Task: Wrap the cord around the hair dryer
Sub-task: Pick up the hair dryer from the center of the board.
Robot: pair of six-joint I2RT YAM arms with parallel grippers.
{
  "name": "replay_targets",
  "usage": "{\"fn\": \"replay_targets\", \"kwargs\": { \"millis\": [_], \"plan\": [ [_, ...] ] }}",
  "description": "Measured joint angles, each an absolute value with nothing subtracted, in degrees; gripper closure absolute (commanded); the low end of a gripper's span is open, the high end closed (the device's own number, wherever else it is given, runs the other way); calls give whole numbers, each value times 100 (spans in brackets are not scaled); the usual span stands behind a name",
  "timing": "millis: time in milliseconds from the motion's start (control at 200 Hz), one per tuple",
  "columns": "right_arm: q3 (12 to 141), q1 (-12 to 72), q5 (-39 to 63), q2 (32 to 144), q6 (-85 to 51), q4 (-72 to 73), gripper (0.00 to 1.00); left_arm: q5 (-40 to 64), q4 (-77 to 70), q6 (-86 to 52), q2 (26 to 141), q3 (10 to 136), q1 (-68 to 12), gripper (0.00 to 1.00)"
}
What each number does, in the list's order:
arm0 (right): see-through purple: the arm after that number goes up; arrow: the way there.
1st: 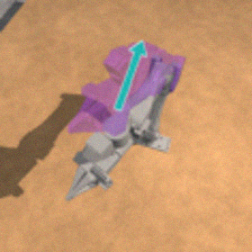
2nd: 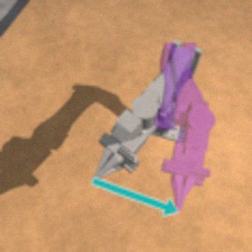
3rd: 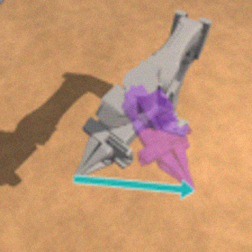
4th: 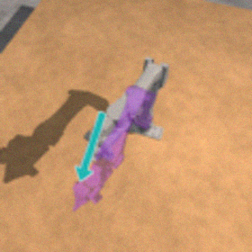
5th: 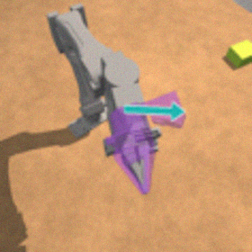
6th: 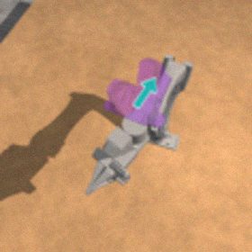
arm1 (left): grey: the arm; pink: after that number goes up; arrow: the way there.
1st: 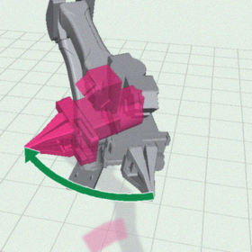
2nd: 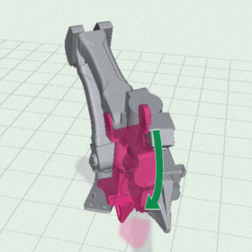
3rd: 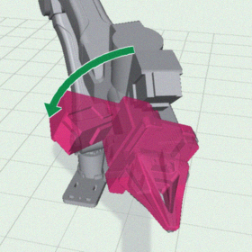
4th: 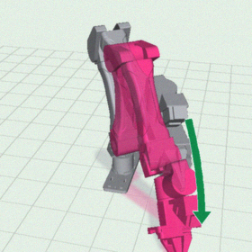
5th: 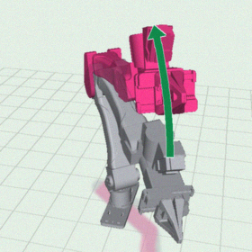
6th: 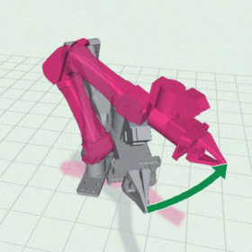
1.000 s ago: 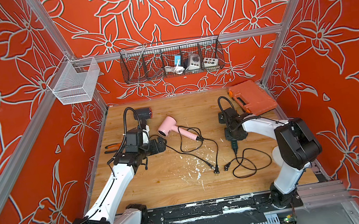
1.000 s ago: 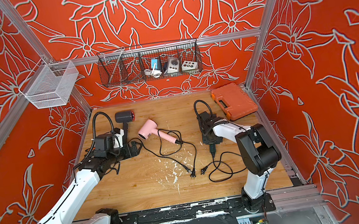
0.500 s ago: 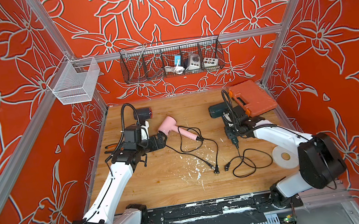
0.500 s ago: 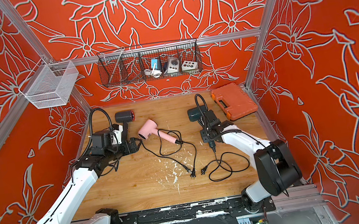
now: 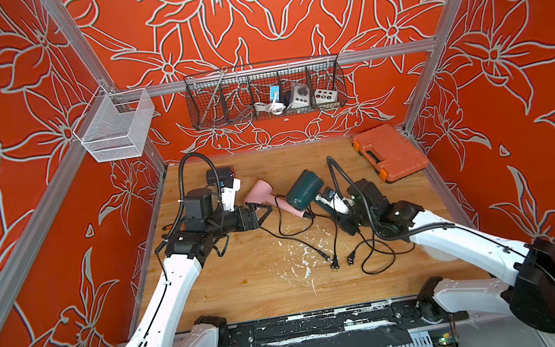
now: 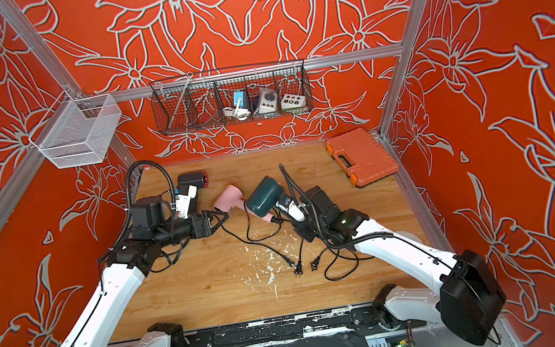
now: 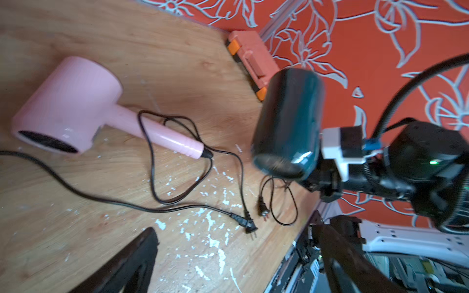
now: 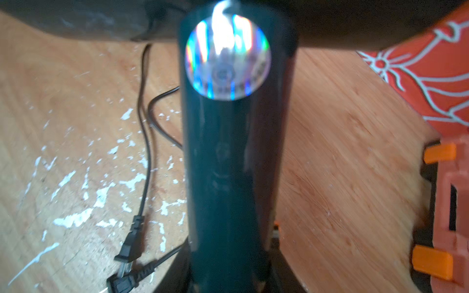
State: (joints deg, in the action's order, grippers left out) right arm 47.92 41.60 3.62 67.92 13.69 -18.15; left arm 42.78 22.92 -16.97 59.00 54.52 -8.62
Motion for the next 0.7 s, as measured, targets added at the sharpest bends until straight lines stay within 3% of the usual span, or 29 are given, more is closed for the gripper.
{"fn": "replay_targets", "kwargs": {
  "millis": [305, 701],
  "plan": [
    [4851, 4923, 342, 6558, 2327, -2244, 100, 5216, 2995, -1361, 6016, 6134, -895, 6],
    [5483, 5323, 189, 6766, 2912, -2460, 100, 4982, 3837, -923, 6302, 6278, -1291, 8]
  ]
}}
